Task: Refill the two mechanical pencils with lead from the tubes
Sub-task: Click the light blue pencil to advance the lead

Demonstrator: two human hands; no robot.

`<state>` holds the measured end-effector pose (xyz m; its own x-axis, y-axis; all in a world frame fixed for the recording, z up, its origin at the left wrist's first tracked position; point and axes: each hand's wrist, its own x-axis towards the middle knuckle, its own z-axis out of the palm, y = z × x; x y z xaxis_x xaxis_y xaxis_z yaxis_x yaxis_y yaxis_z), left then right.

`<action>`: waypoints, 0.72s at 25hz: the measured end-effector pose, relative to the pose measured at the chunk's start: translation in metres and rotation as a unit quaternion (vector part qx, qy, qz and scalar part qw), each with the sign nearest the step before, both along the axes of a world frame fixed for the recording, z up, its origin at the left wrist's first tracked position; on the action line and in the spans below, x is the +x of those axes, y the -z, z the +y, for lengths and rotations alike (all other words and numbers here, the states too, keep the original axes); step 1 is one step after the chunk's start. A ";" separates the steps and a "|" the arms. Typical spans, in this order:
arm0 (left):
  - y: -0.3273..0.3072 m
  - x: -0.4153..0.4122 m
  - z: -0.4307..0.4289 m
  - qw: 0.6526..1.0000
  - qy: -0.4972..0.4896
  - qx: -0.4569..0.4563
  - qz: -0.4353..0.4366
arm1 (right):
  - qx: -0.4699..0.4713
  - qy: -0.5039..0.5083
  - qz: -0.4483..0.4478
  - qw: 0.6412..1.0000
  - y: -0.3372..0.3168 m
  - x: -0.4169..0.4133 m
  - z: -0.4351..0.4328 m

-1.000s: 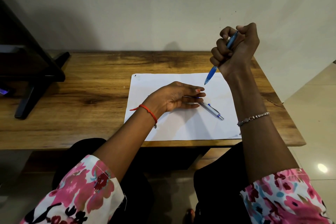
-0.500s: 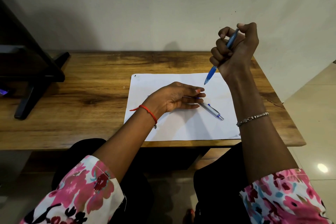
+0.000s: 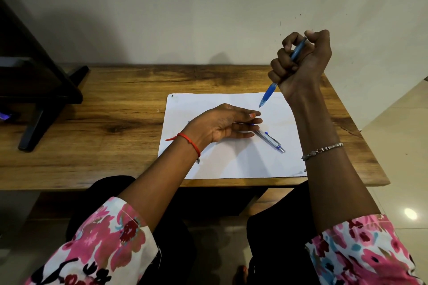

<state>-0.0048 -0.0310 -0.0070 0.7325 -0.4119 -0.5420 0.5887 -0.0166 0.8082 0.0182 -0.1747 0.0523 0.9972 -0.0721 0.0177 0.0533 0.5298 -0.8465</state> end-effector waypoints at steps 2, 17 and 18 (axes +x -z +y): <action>0.001 0.000 0.000 1.000 0.000 -0.003 -0.002 | 0.015 -0.010 -0.006 1.000 0.002 0.002 -0.001; -0.003 0.003 0.005 0.999 -0.014 -0.031 -0.014 | 0.409 0.040 0.174 0.895 0.021 0.014 -0.002; -0.003 0.004 0.006 0.999 -0.017 -0.034 -0.015 | 0.425 0.059 0.183 0.885 0.023 0.014 -0.004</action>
<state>-0.0010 -0.0245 -0.0037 0.7620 -0.4215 -0.4916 0.5637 0.0581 0.8239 0.0320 -0.1783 0.0295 0.9097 -0.0085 -0.4153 -0.0445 0.9920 -0.1177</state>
